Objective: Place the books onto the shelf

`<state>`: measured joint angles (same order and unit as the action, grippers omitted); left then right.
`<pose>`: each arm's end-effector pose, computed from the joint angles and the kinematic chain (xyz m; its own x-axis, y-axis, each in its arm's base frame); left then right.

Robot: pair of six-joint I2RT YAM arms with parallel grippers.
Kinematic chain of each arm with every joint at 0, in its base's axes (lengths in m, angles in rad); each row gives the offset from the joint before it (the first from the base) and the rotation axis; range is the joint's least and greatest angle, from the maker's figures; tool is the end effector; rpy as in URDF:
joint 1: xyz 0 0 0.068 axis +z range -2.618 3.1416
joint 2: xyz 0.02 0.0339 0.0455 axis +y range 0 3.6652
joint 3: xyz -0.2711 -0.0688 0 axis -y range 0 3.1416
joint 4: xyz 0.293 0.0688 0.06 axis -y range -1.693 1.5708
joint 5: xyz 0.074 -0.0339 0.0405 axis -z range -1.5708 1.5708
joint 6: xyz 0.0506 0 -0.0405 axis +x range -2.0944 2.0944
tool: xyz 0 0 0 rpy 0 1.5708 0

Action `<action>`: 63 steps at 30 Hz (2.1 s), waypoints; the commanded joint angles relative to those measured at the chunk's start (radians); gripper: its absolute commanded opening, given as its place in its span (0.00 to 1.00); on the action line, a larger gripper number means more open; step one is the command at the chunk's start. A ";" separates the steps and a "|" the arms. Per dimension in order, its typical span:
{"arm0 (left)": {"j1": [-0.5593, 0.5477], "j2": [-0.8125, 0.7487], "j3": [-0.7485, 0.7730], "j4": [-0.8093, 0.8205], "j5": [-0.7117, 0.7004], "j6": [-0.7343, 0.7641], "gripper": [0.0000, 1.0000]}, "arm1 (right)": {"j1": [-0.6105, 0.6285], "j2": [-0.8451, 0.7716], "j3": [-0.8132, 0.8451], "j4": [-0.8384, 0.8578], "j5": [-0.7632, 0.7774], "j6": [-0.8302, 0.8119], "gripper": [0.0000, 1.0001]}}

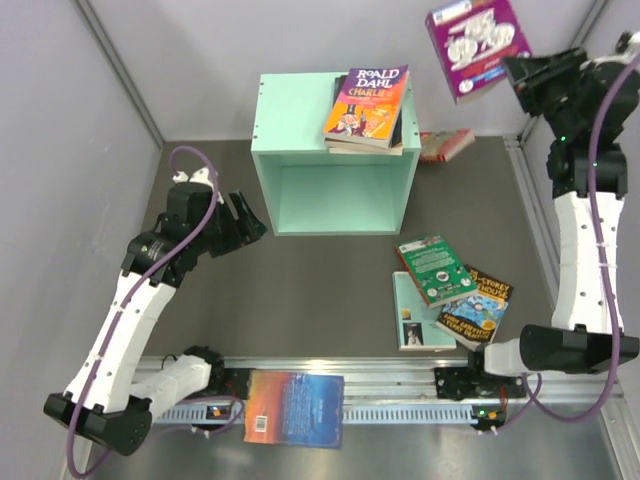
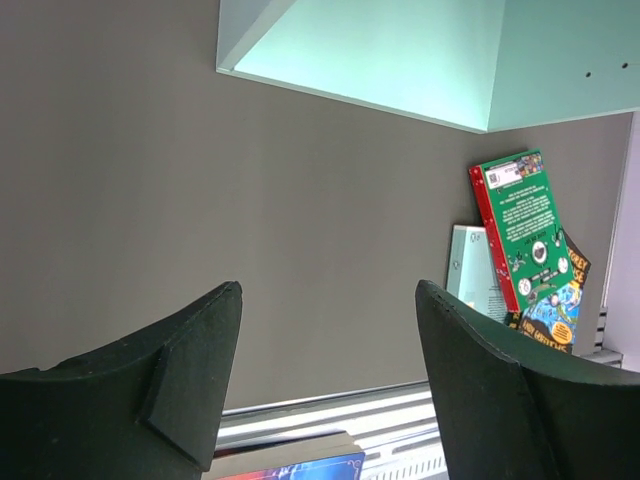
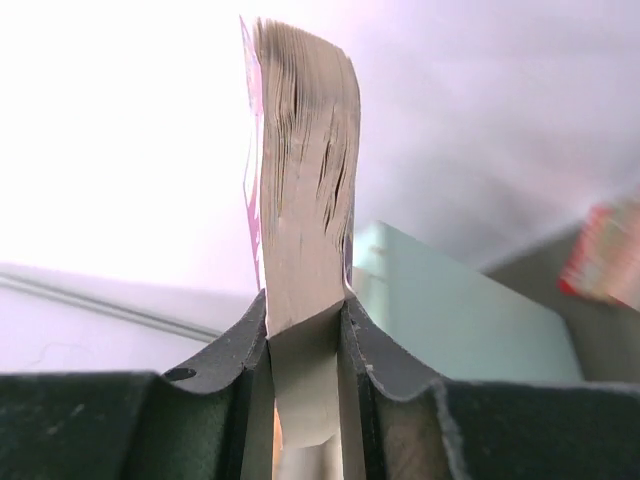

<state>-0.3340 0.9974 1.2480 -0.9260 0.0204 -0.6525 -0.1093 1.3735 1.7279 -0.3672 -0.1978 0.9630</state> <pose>0.2256 -0.0794 0.3941 -0.6775 -0.4075 -0.6124 -0.0863 0.8708 -0.4840 0.3435 -0.0277 0.5357 -0.0798 0.8185 -0.5689 -0.0400 0.5677 0.8223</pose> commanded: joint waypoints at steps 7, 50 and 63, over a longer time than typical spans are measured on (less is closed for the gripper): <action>0.000 -0.022 -0.016 0.059 0.029 0.005 0.75 | 0.054 0.050 0.360 0.026 0.037 0.082 0.00; 0.000 -0.129 -0.035 -0.047 0.029 -0.001 0.74 | 0.919 0.190 0.429 -0.395 1.117 0.428 0.00; 0.000 -0.181 -0.061 -0.059 0.010 -0.009 0.73 | 0.908 0.154 0.331 -0.403 1.029 0.523 0.02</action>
<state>-0.3340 0.8352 1.1984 -0.9741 0.0372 -0.6563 0.7956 1.5822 2.0556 -0.8299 0.8639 1.4322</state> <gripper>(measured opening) 0.734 0.227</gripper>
